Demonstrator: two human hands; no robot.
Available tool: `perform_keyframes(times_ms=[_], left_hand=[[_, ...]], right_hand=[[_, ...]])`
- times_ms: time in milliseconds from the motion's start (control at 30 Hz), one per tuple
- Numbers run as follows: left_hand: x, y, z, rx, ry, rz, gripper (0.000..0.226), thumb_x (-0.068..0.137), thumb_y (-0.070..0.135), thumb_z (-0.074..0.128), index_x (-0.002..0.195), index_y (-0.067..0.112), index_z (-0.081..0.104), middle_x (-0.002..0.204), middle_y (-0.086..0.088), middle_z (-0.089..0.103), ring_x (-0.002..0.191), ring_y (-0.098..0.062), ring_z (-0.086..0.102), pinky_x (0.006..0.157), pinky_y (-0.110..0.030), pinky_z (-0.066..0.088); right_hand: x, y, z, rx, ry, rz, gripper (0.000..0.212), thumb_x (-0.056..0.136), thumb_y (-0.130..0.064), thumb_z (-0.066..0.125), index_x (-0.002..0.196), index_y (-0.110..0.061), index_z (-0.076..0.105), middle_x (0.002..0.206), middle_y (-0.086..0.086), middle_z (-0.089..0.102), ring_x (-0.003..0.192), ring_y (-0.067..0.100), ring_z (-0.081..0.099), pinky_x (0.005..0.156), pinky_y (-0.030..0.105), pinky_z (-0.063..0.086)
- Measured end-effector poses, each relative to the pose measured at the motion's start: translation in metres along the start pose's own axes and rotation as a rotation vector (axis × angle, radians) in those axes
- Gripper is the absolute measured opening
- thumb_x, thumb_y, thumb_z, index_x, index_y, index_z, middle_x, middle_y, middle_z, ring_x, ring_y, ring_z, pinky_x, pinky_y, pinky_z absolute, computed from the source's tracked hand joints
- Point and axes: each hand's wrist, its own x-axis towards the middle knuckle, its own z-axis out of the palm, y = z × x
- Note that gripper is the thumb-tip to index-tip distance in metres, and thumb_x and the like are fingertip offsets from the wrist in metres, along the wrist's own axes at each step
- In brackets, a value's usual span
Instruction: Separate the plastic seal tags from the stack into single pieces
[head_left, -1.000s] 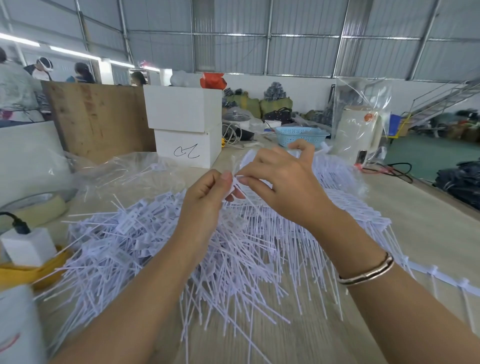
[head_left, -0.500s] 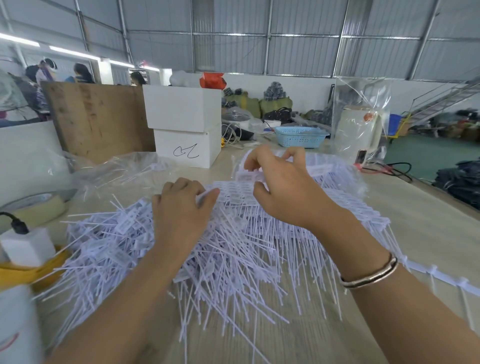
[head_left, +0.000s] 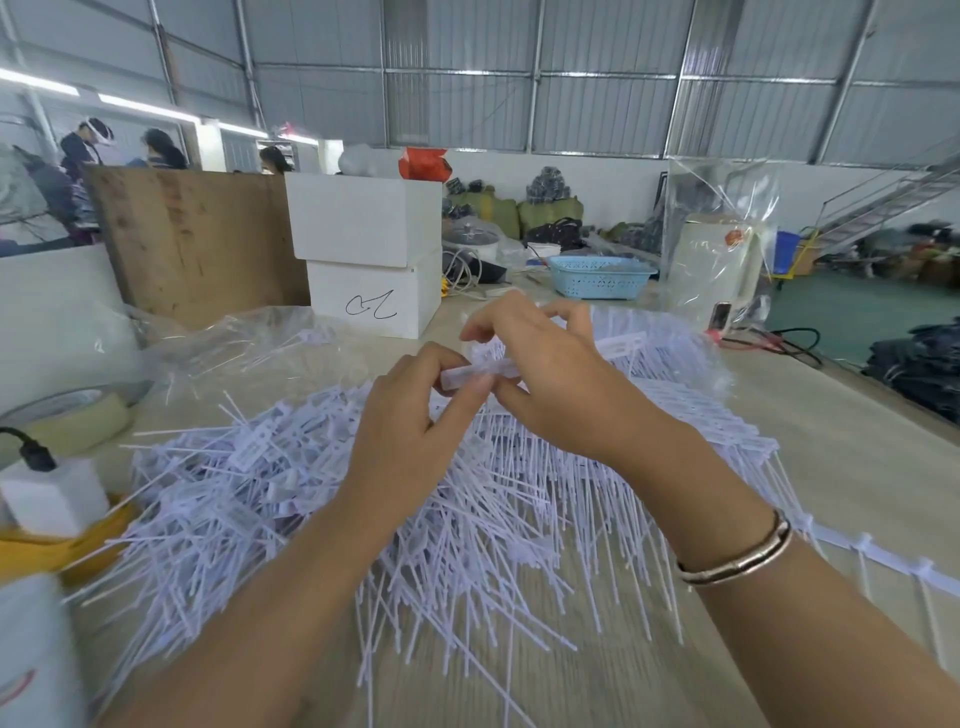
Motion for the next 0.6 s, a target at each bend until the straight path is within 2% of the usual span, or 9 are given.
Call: perform_keyframes(times_ms=[100, 200, 267, 367, 500, 600], left_hand=[[0.001, -0.001, 0.000, 0.004, 0.048, -0.005, 0.015, 0.095, 0.029, 0.053, 0.080, 0.027, 0.055, 0.073, 0.006, 0.063, 0.059, -0.003, 0.051, 0.054, -0.011, 0.033], [0.000, -0.001, -0.004, -0.030, 0.068, -0.006, 0.018, 0.095, 0.028, 0.053, 0.078, 0.034, 0.051, 0.074, 0.007, 0.064, 0.057, 0.001, 0.051, 0.054, -0.009, 0.034], [0.001, -0.001, -0.005, -0.022, 0.054, -0.011, 0.016, 0.093, 0.037, 0.050, 0.079, 0.030, 0.053, 0.074, 0.006, 0.064, 0.058, -0.002, 0.052, 0.053, -0.011, 0.033], [0.002, -0.004, -0.003, 0.080, 0.007, -0.012, 0.033, 0.091, 0.048, 0.045, 0.083, 0.018, 0.055, 0.070, 0.001, 0.062, 0.053, -0.011, 0.046, 0.048, -0.020, 0.031], [0.002, -0.007, -0.003, 0.175, -0.001, -0.002, 0.039, 0.092, 0.048, 0.044, 0.081, 0.014, 0.060, 0.069, -0.006, 0.061, 0.056, -0.012, 0.044, 0.053, -0.030, 0.036], [0.000, -0.004, -0.002, 0.115, -0.012, -0.003, 0.039, 0.095, 0.045, 0.049, 0.076, 0.012, 0.059, 0.065, 0.003, 0.060, 0.060, -0.010, 0.048, 0.055, -0.026, 0.036]], right_hand=[[-0.001, 0.003, -0.003, -0.087, 0.009, -0.012, 0.025, 0.091, -0.022, 0.056, 0.115, -0.022, 0.052, 0.108, -0.016, 0.043, 0.103, 0.006, 0.050, 0.100, 0.027, 0.007], [-0.002, 0.009, -0.009, -0.244, 0.009, 0.013, 0.018, 0.093, -0.035, 0.053, 0.106, -0.026, 0.061, 0.107, -0.015, 0.048, 0.112, 0.008, 0.043, 0.103, 0.031, 0.002], [-0.003, 0.011, -0.011, -0.291, -0.034, 0.044, 0.022, 0.095, -0.040, 0.046, 0.100, -0.028, 0.064, 0.098, -0.019, 0.046, 0.109, 0.008, 0.043, 0.106, 0.036, -0.001], [-0.002, 0.010, -0.010, -0.329, -0.067, 0.055, 0.025, 0.098, -0.041, 0.042, 0.096, -0.029, 0.063, 0.086, -0.017, 0.048, 0.100, 0.007, 0.048, 0.106, 0.040, 0.000], [-0.002, 0.007, -0.006, -0.331, -0.068, 0.042, 0.024, 0.097, -0.041, 0.043, 0.093, -0.030, 0.064, 0.081, -0.014, 0.049, 0.091, 0.008, 0.049, 0.102, 0.039, 0.005], [-0.002, 0.006, -0.004, -0.315, -0.085, 0.031, 0.027, 0.096, -0.046, 0.042, 0.095, -0.035, 0.067, 0.081, -0.013, 0.050, 0.089, 0.007, 0.047, 0.099, 0.038, 0.006]])
